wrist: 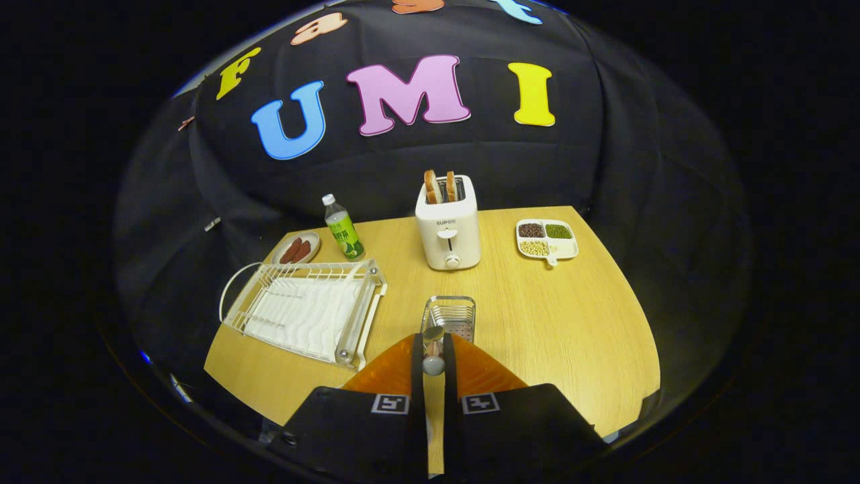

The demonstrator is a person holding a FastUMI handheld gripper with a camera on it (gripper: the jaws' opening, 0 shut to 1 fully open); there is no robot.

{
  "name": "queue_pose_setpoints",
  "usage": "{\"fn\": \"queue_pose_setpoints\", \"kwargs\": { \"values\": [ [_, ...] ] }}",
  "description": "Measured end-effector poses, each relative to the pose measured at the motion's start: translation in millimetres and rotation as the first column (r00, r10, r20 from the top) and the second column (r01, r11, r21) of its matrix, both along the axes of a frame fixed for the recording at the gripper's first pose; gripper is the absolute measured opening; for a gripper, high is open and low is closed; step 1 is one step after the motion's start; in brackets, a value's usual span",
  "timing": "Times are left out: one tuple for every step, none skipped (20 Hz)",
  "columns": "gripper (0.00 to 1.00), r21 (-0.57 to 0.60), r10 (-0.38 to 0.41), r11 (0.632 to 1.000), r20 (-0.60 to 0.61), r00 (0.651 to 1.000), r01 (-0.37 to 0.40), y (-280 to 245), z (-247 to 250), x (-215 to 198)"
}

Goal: Take the plate from the dish rack, then take the spoon from the basket and place it into the plate.

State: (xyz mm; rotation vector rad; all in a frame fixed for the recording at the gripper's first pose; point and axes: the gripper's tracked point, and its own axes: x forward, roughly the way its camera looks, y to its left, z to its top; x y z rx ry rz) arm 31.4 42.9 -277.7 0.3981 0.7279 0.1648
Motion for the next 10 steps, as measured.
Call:
{"fn": "queue_pose_setpoints", "kwargs": {
  "values": [
    [0.14, 0.021, 0.002, 1.000, 0.018, 1.000, -0.002, 3, 13, -3],
    [0.14, 0.034, 0.003, 0.999, 0.033, 0.999, -0.004, 4, 25, -7],
    [0.13, 0.042, 0.010, 0.999, 0.044, 0.999, -0.012, 7, 33, -12],
    [0.13, 0.050, 0.023, 0.998, 0.049, 0.999, -0.026, 14, 37, -20],
    [0.13, 0.061, 0.037, 0.997, 0.051, 0.998, -0.040, 20, 43, -27],
    [0.13, 0.072, 0.052, 0.996, 0.046, 0.998, -0.055, 26, 46, -35],
    [0.13, 0.082, 0.069, 0.994, 0.036, 0.997, -0.072, 34, 46, -45],
    [0.13, 0.090, 0.090, 0.992, 0.026, 0.996, -0.092, 41, 46, -54],
    [0.13, 0.095, 0.112, 0.989, 0.015, 0.994, -0.113, 51, 43, -62],
    [0.13, 0.096, 0.139, 0.986, 0.002, 0.990, -0.138, 59, 39, -70]
  ]
}}
